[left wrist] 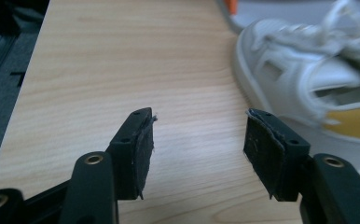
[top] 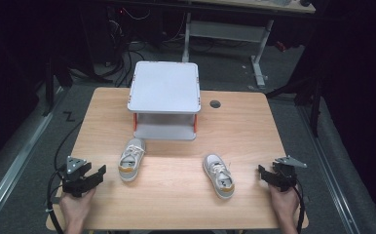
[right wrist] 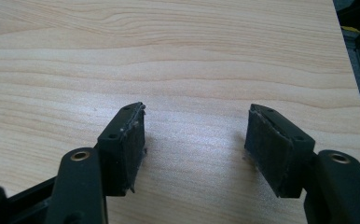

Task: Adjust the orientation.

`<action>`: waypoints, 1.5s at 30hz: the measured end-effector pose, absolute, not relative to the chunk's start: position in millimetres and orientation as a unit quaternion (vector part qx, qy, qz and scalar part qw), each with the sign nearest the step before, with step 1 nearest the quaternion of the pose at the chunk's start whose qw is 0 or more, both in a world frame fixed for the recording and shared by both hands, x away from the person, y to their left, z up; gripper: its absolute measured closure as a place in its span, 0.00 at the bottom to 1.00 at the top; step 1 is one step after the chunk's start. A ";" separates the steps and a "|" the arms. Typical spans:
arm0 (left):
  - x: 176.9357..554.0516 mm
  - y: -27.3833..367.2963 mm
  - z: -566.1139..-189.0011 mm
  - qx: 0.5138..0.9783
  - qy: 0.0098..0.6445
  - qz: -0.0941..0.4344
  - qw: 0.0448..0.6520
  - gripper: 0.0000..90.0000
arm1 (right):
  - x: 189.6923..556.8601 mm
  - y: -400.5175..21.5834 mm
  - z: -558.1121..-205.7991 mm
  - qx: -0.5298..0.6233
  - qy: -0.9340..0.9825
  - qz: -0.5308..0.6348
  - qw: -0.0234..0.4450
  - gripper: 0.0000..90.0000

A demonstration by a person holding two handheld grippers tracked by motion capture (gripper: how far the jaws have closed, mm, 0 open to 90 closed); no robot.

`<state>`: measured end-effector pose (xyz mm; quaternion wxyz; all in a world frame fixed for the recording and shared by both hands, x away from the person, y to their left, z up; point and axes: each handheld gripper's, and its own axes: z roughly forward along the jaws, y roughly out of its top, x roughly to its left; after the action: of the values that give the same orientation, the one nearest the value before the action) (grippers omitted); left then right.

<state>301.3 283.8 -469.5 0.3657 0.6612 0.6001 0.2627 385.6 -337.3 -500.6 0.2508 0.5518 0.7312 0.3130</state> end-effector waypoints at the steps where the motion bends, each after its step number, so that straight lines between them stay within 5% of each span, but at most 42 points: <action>1: 299.3 279.6 -460.2 0.664 0.592 0.263 0.373 0.48 | 385.5 -337.3 -500.6 0.552 0.731 0.313 0.251 0.41; 21: 346.2 243.6 -437.9 0.736 0.564 0.176 0.329 0.59 | 385.1 -337.7 -500.6 0.558 0.727 0.311 0.252 0.41; 28: 359.2 232.9 -444.0 0.757 0.557 0.174 0.292 0.65 | 385.0 -337.7 -500.6 0.558 0.727 0.311 0.252 0.41; 37: 361.3 226.5 -447.1 0.761 0.554 0.201 0.270 0.90 | 385.0 -337.6 -500.6 0.557 0.727 0.311 0.252 0.41; 45: 361.3 219.8 -440.7 0.756 0.557 0.219 0.267 0.94 | 384.9 -337.6 -500.6 0.557 0.728 0.311 0.251 0.41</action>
<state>361.3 219.8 -440.7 0.2668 0.7556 0.5569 0.2186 384.9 -337.6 -500.6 0.2515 0.5570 0.7277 0.3113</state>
